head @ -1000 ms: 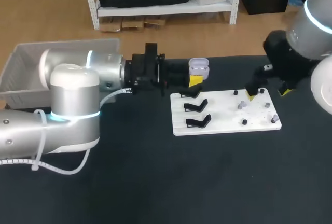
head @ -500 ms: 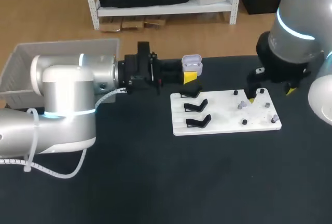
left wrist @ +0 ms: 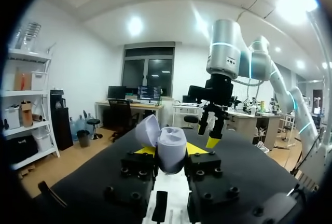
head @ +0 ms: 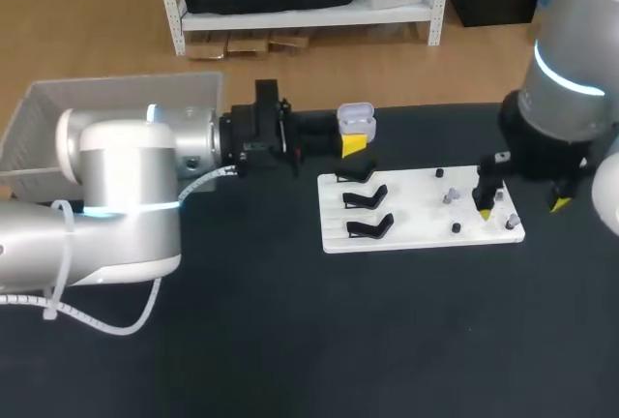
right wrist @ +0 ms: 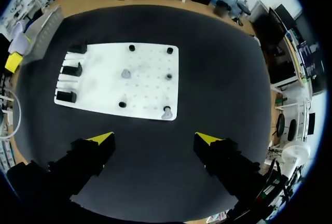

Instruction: Pick up each earbud case from the left stands, insert the matching earbuds, close the lid, and place the case in the box.

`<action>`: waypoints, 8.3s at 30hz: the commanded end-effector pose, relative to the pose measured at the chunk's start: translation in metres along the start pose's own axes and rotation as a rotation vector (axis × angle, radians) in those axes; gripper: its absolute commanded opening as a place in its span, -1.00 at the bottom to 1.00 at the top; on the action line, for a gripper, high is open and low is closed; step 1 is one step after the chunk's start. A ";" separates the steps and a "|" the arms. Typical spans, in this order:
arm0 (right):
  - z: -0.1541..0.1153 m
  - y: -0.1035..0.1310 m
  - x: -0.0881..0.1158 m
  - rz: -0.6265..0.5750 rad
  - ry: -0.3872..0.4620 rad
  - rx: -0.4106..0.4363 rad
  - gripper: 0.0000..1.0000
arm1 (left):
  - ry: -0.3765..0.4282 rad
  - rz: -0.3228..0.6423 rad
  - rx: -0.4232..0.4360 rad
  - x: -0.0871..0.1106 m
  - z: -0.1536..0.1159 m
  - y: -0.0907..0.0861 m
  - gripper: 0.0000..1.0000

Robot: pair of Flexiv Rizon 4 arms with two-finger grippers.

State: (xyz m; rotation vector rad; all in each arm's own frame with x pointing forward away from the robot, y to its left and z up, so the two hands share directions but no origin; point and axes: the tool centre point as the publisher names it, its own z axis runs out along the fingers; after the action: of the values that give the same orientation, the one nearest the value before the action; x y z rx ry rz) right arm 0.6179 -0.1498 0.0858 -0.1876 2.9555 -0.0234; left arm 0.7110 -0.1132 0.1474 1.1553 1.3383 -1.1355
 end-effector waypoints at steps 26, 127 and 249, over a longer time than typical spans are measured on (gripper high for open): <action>0.047 -0.013 0.009 -0.271 -0.040 0.026 0.80 | 0.022 -0.018 0.003 0.013 0.011 0.006 -1.00; -0.088 0.092 -0.066 0.793 -0.046 0.125 -1.00 | 0.022 -0.018 0.003 0.013 0.011 0.006 -1.00; -0.076 0.178 -0.123 0.878 0.028 0.030 -0.22 | 0.022 -0.018 0.003 0.013 0.011 0.006 -1.00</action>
State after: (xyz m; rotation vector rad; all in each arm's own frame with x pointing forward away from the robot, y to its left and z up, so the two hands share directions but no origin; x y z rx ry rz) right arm 0.7084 0.0468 0.1782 1.1039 2.7987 0.0317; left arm 0.7170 -0.1221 0.1333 1.1650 1.3681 -1.1413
